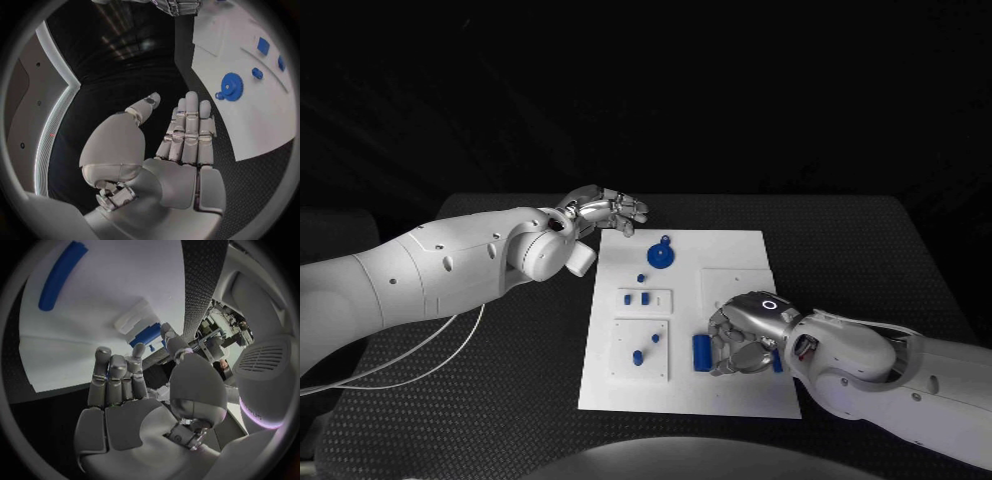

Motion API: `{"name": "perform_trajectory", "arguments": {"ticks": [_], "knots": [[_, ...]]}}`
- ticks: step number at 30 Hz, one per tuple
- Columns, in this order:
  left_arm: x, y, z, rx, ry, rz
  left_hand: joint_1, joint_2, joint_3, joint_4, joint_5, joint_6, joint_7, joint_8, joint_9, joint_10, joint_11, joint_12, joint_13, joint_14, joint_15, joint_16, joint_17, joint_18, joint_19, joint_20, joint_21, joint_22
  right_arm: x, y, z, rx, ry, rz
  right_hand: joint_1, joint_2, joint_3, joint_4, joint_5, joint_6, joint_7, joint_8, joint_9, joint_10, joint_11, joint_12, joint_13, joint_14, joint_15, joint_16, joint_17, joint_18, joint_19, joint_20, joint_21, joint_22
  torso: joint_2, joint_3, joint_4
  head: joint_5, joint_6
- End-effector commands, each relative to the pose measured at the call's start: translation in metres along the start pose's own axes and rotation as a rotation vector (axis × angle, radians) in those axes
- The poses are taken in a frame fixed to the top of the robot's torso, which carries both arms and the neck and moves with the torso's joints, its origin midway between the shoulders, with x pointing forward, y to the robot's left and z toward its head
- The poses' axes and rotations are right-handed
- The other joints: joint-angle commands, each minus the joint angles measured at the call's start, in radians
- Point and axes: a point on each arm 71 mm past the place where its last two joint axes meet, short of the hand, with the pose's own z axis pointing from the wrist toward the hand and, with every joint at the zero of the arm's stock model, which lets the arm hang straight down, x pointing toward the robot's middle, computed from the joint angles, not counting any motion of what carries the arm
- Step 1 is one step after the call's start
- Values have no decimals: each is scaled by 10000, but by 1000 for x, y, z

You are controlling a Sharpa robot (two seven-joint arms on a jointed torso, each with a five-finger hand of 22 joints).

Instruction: Assemble the parts on the task board

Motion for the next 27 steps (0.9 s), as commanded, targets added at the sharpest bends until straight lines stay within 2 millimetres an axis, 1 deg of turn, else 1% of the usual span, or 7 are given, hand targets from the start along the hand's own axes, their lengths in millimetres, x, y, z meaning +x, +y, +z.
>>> {"name": "perform_trajectory", "arguments": {"ticks": [1, 8, 11, 16, 19, 23, 27], "knots": [[1, -1, 0, 64, 156, 30, 69, -15, -35, 29, 4, -82, -13, 23, -3, -44, 44, 16, -16, 30, 67, -34, 11, 108, 81, 3, -36, 17, -6, -1, -5, -118, -506, 712, -96, -2, -112, 5, 28, 64, 33, -77, 41, -76, 17, -51, 8, -69, -16, -44, 11, 63, -68, -14, -57, -23, -1, 3, 0, -11, 11], [1, -1, 0, 56, 133, 47, 72, -16, -37, 27, 4, -82, -13, 27, -3, -44, 44, 17, -16, 30, 67, -37, 14, 109, 82, 3, -39, 21, -26, -17, -14, 526, -727, 2395, -98, 54, -280, 31, 60, -145, 130, -511, 123, -253, 77, -251, -54, -122, 17, -139, -3, 63, -109, -11, -169, -80, 0, 12, -20, -66, 79], [1, -1, 0, 69, 138, 48, 73, -18, -38, 26, 4, -82, -13, 28, -2, -44, 44, 17, -16, 30, 67, -38, 15, 108, 82, 3, -40, 22, -36, -32, -18, 1211, -503, 3467, -92, 82, -249, 60, 55, -468, 295, -1100, -98, -336, 213, -300, -57, -145, 116, -170, 7, 63, -129, 15, -213, -90, -4, 14, -8, -118, 109], [1, -1, 1, 155, 73, 61, 75, -16, -38, 25, 4, -79, -14, 32, -1, -43, 43, 19, -15, 31, 67, -40, 18, 109, 83, 4, -42, 24, -42, -63, -26, 2575, 1309, 4064, -35, 267, 294, 305, 41, -1095, 717, -2693, -1333, -329, 606, -274, -39, -125, 449, -171, 59, 63, -111, 42, -203, -57, -8, -1, -22, -219, 199], [0, -2, 0, 232, 53, 65, 96, -7, -35, 13, 6, -54, -24, 56, 6, -26, 37, 32, -11, 36, 64, -43, 28, 111, 87, 2, -46, 34, -39, -73, -32, 3256, 2541, 4269, 316, 824, 1113, 714, 35, -1226, 871, -3351, -2106, -193, 739, -258, -71, -31, 565, -168, 63, 63, 11, 23, -166, -60, -10, -3, -19, -259, 236], [-1, -2, 0, 322, 86, 61, 129, 40, -40, -9, 15, 89, -82, 164, 44, 60, 8, 86, 12, 51, 46, -56, 61, 107, 98, -4, -61, 67, -31, -79, -41, 3797, 3848, 4100, 442, 1381, 2300, 1416, 24, -1087, 948, -3780, -2850, -104, 800, -361, -165, 35, 642, -257, 18, 63, 31, 51, -203, -85, -4, 2, -6, -329, 274], [-1, -1, 0, 328, 107, 59, 148, 109, -57, -33, 21, 317, -188, 321, 94, 235, -54, 183, 54, 67, 11, -78, 108, 90, 109, -25, -89, 114, -27, -82, -50, 4478, 4541, 3839, -9, 1790, 2912, 1539, 34, -567, 888, -3970, -3602, 77, 742, -412, -238, 186, 607, -301, -11, 63, 25, 84, -122, -8, -3, 20, -13, -395, 307]]}}
